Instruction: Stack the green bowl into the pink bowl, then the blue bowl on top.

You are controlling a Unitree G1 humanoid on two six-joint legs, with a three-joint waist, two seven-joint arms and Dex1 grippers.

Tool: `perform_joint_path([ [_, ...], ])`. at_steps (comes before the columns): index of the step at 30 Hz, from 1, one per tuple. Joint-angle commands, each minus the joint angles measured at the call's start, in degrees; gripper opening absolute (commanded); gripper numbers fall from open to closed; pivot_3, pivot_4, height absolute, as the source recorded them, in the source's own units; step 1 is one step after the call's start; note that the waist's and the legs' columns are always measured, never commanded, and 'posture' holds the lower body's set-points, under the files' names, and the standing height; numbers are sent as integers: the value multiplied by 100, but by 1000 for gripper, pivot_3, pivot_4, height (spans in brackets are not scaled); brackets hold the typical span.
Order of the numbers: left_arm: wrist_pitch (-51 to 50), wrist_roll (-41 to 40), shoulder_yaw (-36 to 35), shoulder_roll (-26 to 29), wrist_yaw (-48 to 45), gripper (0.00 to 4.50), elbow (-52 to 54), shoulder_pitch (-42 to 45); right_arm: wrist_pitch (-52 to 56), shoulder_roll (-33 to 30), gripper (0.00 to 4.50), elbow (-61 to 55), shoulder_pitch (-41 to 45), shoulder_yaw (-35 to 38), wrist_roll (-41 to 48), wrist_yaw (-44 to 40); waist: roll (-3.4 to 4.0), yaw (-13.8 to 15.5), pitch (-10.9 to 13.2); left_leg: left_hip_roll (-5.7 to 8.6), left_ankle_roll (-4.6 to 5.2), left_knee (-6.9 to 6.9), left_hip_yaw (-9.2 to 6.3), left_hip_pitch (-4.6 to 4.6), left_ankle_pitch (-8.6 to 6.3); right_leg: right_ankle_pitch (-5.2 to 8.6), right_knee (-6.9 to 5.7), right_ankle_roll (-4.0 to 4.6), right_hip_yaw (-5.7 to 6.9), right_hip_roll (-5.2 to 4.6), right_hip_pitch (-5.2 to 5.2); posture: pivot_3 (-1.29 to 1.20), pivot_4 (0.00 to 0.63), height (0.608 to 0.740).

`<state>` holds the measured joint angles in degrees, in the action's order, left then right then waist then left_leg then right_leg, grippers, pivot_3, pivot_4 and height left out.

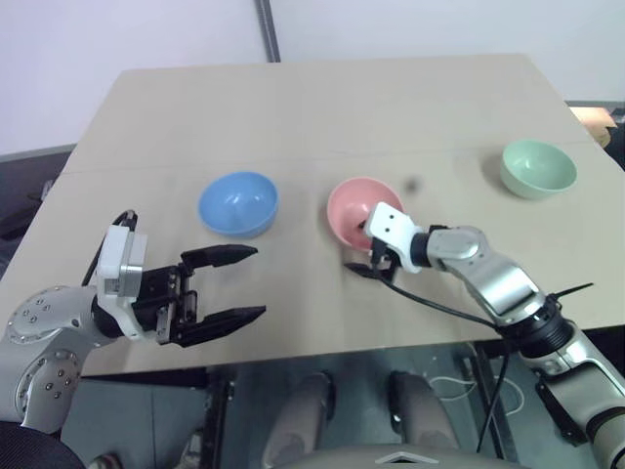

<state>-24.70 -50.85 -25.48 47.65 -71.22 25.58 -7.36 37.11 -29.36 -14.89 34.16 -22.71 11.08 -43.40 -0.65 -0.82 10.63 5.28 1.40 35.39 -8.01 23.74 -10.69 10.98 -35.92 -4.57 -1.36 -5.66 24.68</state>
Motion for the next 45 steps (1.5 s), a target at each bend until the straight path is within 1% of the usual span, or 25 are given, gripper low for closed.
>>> perform_joint_path([
  [1,35,-120,-171,-14,67,4500,151,12,517,-310,4456,-954,52,1049,737,-243,-1,4,-1,0,0,0,0,0,0,1,0,1,0,0,0,0,150,740],
  [2,32,-127,-157,-16,88,4500,156,31,668,-410,4456,-1074,61,1300,903,-276,-1,10,-1,0,0,0,0,-1,0,2,0,2,0,0,-1,0,150,740],
  [4,40,-115,-82,-30,136,4500,142,108,741,-741,4456,-966,122,1818,943,-234,-2,24,-1,0,0,1,-1,-1,0,6,1,8,3,-1,-4,0,150,740],
  [6,67,-79,10,-62,165,4500,96,203,355,-1206,4456,-232,194,2039,493,-101,-2,26,-1,1,0,4,0,-1,0,8,1,11,6,-3,-8,0,150,740],
  [8,161,41,111,-111,195,4500,35,304,-418,-1639,4456,887,269,1899,-198,85,-5,24,-3,2,0,6,20,-2,0,8,1,11,5,-4,-9,0,150,740],
  [9,174,61,148,-131,200,4500,17,340,-840,-1744,4456,1537,338,1806,-471,196,-6,18,-4,2,0,6,34,-4,0,8,1,11,5,-4,-10,0,150,740],
  [11,170,69,185,-162,202,4500,6,375,-1525,-1794,4456,2689,537,1671,-855,352,-6,4,-4,1,0,6,42,-5,0,6,1,13,3,-3,-9,0,150,740],
  [13,173,78,198,-182,185,4500,-1,371,-2017,-1654,4456,3884,906,1630,-1083,491,-3,-38,-2,-2,0,2,50,-6,1,4,1,15,-6,-1,-5,0,150,740],
  [18,141,28,173,-230,245,4500,60,351,-2770,-1316,4456,6108,1726,1529,-1504,689,3,-171,3,-10,0,-6,72,-4,1,-5,1,16,-29,5,8,0,150,740],
  [19,144,26,157,-237,262,4500,81,328,-2882,-1263,4222,6440,1852,1520,-1559,717,3,-172,2,-10,0,-6,73,-4,1,-5,2,16,-31,5,8,0,150,740],
  [21,157,18,112,-242,271,4500,114,263,-3074,-1212,3549,6896,2050,1506,-1671,758,3,-164,3,-10,0,-6,72,-5,1,-5,2,17,-31,7,8,0,150,740],
  [23,177,20,71,-241,288,4500,136,207,-3278,-1198,2634,7168,2215,1486,-1772,749,3,-158,3,-10,0,-6,70,-4,1,-6,2,16,-30,8,8,0,150,740],
  [24,181,14,56,-242,299,4500,147,188,-3385,-1197,2015,7254,2282,1477,-1825,751,4,-157,3,-10,1,-6,70,-4,1,-6,2,16,-30,8,8,0,150,740],
  [25,185,8,44,-245,312,4500,159,174,-3461,-1197,1548,7316,2334,1472,-1868,729,4,-157,3,-10,0,-6,70,-4,1,-6,2,16,-30,8,8,0,150,740],
  [26,193,9,37,-253,322,4500,170,159,-3509,-1196,987,7340,2371,1471,-1898,692,4,-158,3,-10,0,-6,70,-4,1,-6,2,16,-30,8,7,0,150,740],
  [27,209,22,35,-262,333,4500,179,145,-3558,-1195,561,7361,2398,1464,-1928,658,4,-158,3,-10,0,-5,70,-4,1,-7,2,15,-30,8,7,0,150,740],
  [28,225,38,38,-272,340,4500,186,131,-3611,-1197,21,7372,2414,1445,-1967,630,5,-158,3,-10,0,-5,69,-5,1,-6,2,15,-30,9,7,0,150,740],
  [32,267,66,26,-314,377,4500,180,107,-3754,-1185,21,7150,2385,1402,-2100,595,5,-161,3,-12,0,-5,69,-7,1,-9,1,12,-30,12,7,0,150,740],
  [34,321,110,0,-392,478,4500,109,130,-3830,-1093,21,6575,2253,1518,-1834,231,6,-165,4,-12,0,-5,69,-6,1,-9,0,12,-31,13,7,0,150,740],
  [36,458,251,-29,-530,668,4500,-3,168,-3782,-975,21,5674,1993,1631,-1442,-271,7,-177,4,-19,0,-5,75,-8,1,-13,1,6,-37,17,8,0,150,740],
  [37,512,344,-63,-609,826,4500,-98,181,-3614,-898,21,4957,1781,1646,-1185,-550,7,-179,4,-25,-1,-5,76,-8,1,-15,1,4,-38,22,8,0,150,740],
  [40,615,513,-165,-740,1112,4500,-312,190,-2791,-516,21,2814,1269,1561,-489,-919,7,-168,4,-47,-8,-5,73,-12,-4,-22,-1,11,-39,44,9,0,150,740],
  [42,630,561,-226,-795,1330,4500,-402,250,-2118,-177,21,1627,1063,1389,-82,-965,7,-152,5,-56,-13,-3,57,-11,-6,-25,-2,17,-33,57,12,0,150,740],
  [43,621,563,-238,-804,1393,4500,-431,273,-1826,-53,21,1246,1002,1336,41,-943,8,-142,5,-58,-13,-2,44,-10,-6,-26,-3,19,-30,58,13,0,150,740],
  [45,702,683,-247,-802,1475,4500,-508,316,-1456,293,21,682,910,997,260,-1032,5,-133,3,-58,-19,0,29,-9,-4,-28,-4,21,-27,58,12,0,150,740],
])
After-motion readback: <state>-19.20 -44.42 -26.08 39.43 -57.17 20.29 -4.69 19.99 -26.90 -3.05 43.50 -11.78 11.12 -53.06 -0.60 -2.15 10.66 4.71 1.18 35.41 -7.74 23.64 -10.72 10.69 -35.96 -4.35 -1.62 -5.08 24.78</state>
